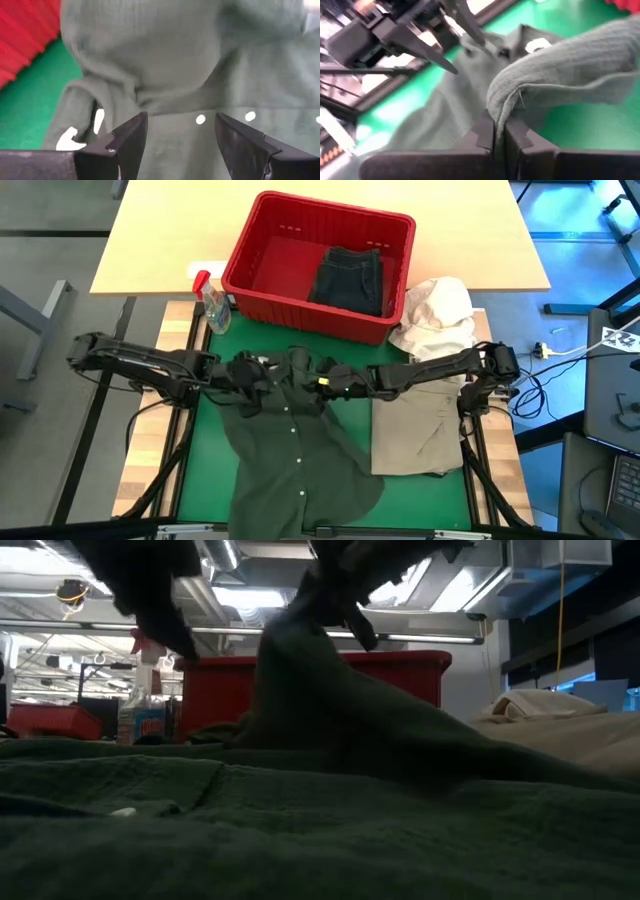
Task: Fold Laundry from Bin
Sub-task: Fold the green polo shirt
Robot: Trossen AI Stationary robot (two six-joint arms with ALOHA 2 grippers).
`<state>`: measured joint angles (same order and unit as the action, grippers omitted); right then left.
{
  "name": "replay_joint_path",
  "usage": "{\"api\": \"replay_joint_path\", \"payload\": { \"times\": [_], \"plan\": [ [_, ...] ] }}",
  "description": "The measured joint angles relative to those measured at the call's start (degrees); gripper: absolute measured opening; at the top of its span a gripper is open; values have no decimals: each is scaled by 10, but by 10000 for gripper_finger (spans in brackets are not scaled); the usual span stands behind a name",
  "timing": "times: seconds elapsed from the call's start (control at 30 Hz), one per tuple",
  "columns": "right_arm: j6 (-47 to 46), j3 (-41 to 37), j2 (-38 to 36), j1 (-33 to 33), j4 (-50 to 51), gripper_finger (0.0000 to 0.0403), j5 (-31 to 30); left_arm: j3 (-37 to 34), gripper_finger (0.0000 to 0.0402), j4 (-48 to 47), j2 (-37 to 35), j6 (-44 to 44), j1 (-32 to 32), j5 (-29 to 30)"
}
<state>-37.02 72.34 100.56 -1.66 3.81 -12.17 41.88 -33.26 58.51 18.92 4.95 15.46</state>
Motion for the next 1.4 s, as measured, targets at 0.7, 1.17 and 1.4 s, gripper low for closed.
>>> {"api": "replay_joint_path", "payload": {
  "times": [0.7,1.17,1.4],
  "plan": [
    [-16,191,251,13,-289,22,13,89,225,-158,-162,-13,12,-23],
    [-11,483,469,25,-289,24,52,88,225,-163,-174,-15,12,-32],
    [-18,500,504,24,-276,90,79,88,225,-175,-173,-16,12,-30]
  ]
}}
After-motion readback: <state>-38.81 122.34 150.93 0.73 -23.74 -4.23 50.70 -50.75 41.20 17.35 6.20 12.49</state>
